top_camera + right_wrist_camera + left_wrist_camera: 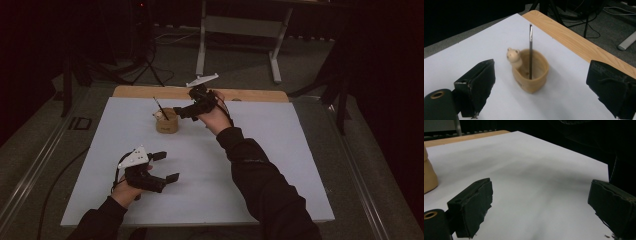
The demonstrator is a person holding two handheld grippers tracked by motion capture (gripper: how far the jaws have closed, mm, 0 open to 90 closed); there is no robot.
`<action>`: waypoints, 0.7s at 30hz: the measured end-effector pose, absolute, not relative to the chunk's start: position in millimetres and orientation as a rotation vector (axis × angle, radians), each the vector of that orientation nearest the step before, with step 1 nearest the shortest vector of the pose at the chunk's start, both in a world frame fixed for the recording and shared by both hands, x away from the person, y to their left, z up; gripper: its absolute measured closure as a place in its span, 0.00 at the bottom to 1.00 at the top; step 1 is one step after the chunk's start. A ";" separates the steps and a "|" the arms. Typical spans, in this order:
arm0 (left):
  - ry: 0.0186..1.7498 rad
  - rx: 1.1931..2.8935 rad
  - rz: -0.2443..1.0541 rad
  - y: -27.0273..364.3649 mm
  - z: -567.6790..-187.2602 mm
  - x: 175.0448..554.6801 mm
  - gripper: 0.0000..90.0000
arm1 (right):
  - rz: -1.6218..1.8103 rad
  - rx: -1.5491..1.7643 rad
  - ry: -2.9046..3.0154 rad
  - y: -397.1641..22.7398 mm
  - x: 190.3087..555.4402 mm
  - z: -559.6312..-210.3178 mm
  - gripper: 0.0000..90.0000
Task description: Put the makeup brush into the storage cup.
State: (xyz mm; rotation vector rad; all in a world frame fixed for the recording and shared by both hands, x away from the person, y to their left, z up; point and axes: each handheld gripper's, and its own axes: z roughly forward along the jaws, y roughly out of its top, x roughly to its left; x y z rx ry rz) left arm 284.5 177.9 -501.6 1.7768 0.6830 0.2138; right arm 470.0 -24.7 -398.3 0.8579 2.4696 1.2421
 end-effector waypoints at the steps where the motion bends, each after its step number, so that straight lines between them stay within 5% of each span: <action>1: 0.685 1.783 0.210 177.4 -502.0 285.0 0.05 | 1.243 0.855 2.475 -27.3 469.0 -398.4 0.09; 21: 0.679 1.807 0.201 174.9 -501.7 285.4 0.05 | 1.342 0.730 2.499 -79.9 442.6 -406.4 0.16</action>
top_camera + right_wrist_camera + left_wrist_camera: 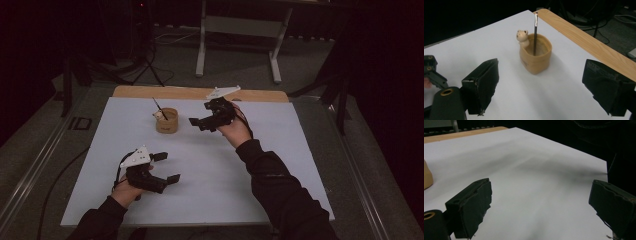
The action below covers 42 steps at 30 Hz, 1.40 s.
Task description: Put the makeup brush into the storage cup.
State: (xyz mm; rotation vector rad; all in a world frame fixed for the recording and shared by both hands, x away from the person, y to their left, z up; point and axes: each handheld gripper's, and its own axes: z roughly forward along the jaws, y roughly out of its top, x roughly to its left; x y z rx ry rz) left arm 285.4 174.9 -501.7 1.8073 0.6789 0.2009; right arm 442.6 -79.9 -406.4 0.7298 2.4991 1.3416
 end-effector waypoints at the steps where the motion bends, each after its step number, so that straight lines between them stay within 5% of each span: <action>1: 0.677 1.807 0.201 174.6 -501.8 285.3 0.05 | 1.355 0.738 2.500 -82.4 440.3 -407.4 0.17; 42: 0.594 1.778 0.203 184.2 -485.0 282.1 0.05 | 1.550 0.592 2.492 -190.5 350.9 -443.1 0.15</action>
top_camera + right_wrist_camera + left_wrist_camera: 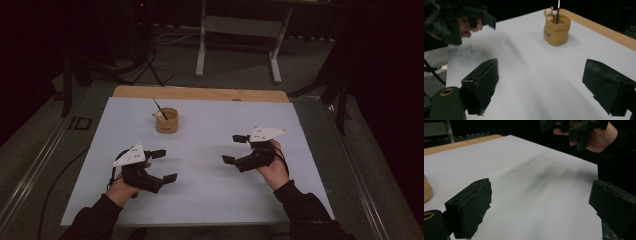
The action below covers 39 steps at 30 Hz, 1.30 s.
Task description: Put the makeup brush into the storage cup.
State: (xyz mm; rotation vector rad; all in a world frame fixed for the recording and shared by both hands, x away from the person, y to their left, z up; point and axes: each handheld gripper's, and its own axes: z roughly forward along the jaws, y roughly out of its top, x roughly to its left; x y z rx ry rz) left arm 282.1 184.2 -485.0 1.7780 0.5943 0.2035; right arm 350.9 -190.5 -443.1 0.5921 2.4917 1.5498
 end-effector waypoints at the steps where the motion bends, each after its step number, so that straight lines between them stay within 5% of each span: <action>1: 0.590 1.776 0.209 185.5 -485.2 281.6 0.05 | 1.557 0.590 2.493 -193.1 349.1 -445.5 0.15; 39: 0.701 1.844 0.260 239.1 -509.7 261.6 0.05 | 1.424 0.716 2.527 -271.4 305.3 -503.5 0.15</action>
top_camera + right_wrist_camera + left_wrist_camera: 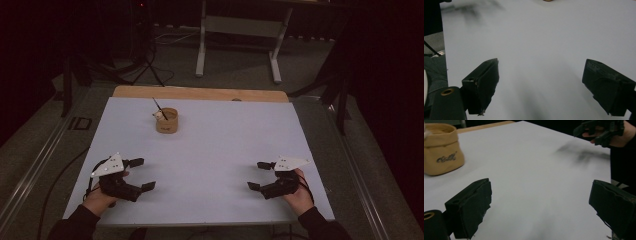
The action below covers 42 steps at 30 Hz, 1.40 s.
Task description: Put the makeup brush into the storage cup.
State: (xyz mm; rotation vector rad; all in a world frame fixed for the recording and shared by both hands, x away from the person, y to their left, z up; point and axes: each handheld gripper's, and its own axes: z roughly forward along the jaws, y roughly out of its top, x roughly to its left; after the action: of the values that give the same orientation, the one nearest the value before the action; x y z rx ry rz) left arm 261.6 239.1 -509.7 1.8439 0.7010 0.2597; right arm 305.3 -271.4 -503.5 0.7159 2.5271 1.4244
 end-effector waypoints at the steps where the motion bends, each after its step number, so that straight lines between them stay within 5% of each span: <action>1: 0.726 1.843 0.271 242.9 -512.2 260.4 0.05 | 1.429 0.732 2.518 -274.1 305.2 -503.8 0.15; 22: 0.872 1.811 0.355 258.4 -525.4 253.1 0.05 | 1.420 0.772 2.479 -290.0 302.5 -506.9 0.15; 42: 0.787 1.793 0.358 250.1 -521.2 248.9 0.05 | 1.482 0.741 2.476 -294.1 303.1 -508.2 0.15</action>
State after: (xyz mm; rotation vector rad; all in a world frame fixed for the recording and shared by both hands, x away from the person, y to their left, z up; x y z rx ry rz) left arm 248.9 250.1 -521.2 1.7927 0.7870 0.3583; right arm 303.1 -294.1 -508.2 0.7410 2.4765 1.4817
